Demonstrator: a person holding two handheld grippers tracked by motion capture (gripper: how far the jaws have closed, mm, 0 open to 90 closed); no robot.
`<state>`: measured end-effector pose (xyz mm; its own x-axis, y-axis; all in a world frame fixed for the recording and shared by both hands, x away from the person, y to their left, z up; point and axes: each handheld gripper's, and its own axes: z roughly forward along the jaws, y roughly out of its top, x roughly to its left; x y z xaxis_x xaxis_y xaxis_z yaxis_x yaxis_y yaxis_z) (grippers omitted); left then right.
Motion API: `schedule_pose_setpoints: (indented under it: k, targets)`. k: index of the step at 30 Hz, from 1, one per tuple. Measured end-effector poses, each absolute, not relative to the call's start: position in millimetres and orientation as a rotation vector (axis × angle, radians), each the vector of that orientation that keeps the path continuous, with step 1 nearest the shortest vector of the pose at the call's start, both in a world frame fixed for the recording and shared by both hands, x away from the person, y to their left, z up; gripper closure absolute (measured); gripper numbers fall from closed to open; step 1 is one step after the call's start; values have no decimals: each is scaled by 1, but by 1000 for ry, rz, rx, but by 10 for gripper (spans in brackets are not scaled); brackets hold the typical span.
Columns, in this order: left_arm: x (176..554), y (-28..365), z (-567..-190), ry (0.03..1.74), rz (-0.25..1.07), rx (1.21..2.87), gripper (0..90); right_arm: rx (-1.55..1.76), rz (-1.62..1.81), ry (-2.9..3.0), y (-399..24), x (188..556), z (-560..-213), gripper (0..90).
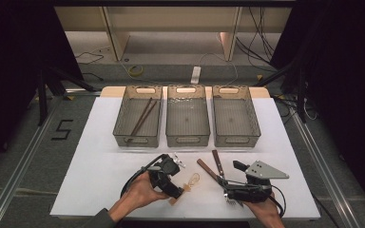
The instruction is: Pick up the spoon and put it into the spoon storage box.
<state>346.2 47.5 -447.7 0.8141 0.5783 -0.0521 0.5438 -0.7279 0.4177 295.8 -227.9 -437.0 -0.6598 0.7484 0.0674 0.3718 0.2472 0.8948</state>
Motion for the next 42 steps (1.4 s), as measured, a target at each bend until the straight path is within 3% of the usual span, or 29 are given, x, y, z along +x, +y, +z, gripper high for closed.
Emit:
schedule_pose_setpoints:
  k: [27,29,42]
  targets:
    - [327,31,-463,669,108,2687,587,1004,1367,2161,-224,293,-436,219]
    - [327,31,-464,666,112,2683,642,1002,1368,2162,-224,293,-436,219]
    - [330,33,-463,682,94,2674,742,1003,1367,2166,-224,293,-436,220]
